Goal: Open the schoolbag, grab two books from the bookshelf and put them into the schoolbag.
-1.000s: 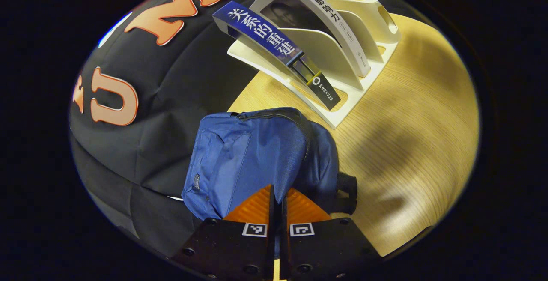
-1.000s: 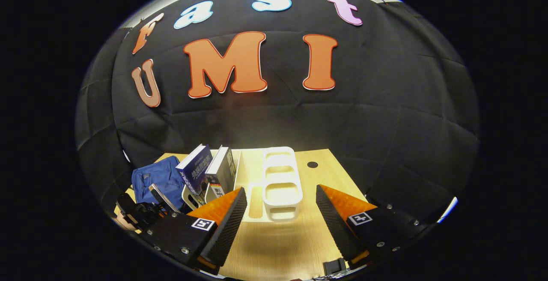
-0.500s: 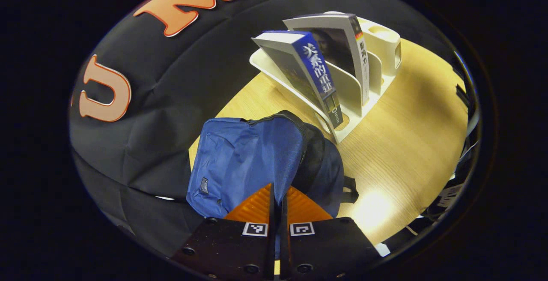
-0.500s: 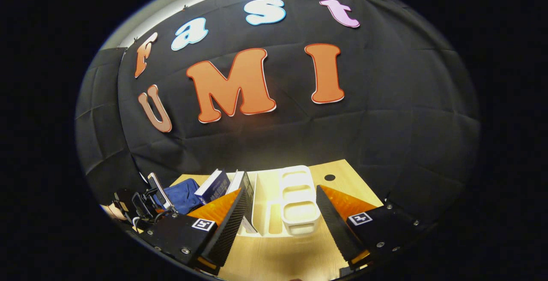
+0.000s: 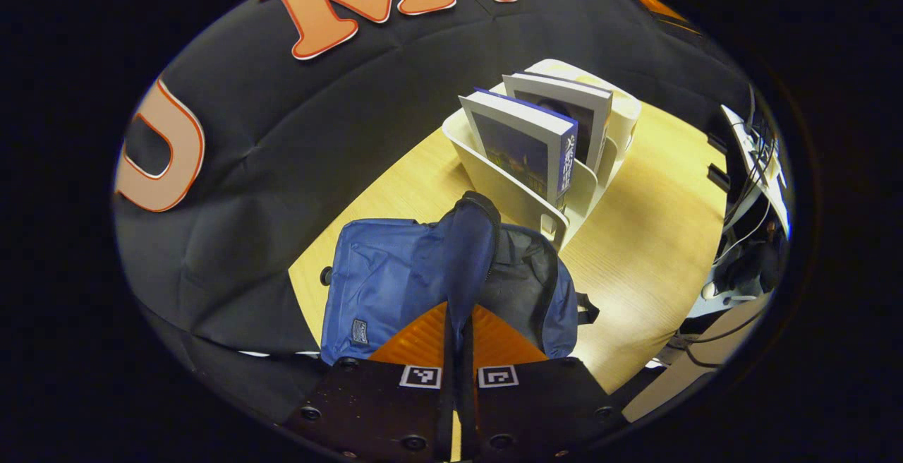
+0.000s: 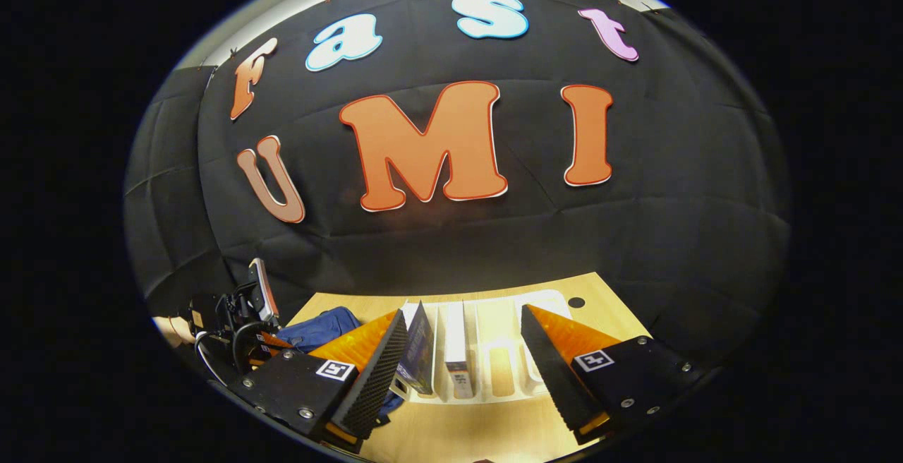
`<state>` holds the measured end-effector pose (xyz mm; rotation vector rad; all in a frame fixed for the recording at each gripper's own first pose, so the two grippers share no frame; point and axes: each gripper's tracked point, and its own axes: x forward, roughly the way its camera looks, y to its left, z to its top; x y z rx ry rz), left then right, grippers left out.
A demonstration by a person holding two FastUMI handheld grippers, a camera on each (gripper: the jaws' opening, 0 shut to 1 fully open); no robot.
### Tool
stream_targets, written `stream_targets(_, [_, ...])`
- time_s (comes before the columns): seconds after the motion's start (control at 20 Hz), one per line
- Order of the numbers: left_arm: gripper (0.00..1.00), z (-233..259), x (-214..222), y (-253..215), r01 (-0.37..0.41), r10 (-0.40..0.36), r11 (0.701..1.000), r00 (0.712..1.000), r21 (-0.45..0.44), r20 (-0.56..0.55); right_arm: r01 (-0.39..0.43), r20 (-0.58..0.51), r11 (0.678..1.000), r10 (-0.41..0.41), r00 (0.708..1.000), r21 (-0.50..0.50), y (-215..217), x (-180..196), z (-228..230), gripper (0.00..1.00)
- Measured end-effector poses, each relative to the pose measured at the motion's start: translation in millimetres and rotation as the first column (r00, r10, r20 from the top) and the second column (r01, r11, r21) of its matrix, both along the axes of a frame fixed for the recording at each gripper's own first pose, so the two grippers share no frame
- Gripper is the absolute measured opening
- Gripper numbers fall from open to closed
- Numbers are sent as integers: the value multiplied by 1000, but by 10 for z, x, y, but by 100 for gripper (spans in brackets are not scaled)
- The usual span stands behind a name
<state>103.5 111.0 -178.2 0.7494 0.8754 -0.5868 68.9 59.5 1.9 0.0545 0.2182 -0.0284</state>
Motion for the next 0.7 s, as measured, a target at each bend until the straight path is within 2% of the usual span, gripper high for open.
stream_targets(0.1, [5, 106, 84, 74, 25, -25, 999, 1000, -35, 1, -5, -34, 1000, 6, 999, 14, 224, 144, 81, 97])
stream_targets(0.2, [5, 177, 170, 134, 40, -40, 997, 999, -71, 0, -31, -114, 997, 38, 993, 65, 497, 328, 91, 97])
stream_targets(0.3, [5, 213, 226, 190, 52, -53, 993, 999, -105, -5, -71, -229, 991, 96, 969, 115, 784, 498, -3, 97])
stream_targets(0.35, [5, 219, 248, 233, 60, -61, 991, 998, -117, -6, -88, -291, 987, 125, 948, 136, 907, 573, -101, 97])
stream_targets(0.4, [0, 228, 274, 255, 64, -66, 990, 998, -129, -9, -96, -347, 985, 140, 927, 143, 1012, 681, -195, 97])
stream_targets(0.45, [5, 222, 292, 272, 68, -71, 988, 997, -142, -15, -100, -393, 986, 145, 908, 133, 1078, 798, -302, 97])
stream_targets(0.55, [5, 181, 303, 301, 70, -76, 984, 997, -166, -33, -96, -492, 990, 136, 860, 105, 1139, 962, -574, 97])
stream_targets(0.7, [5, 112, 357, 359, 82, -93, 981, 994, -178, -55, -80, -634, 993, 120, 764, 91, 1254, 1206, -1029, 98])
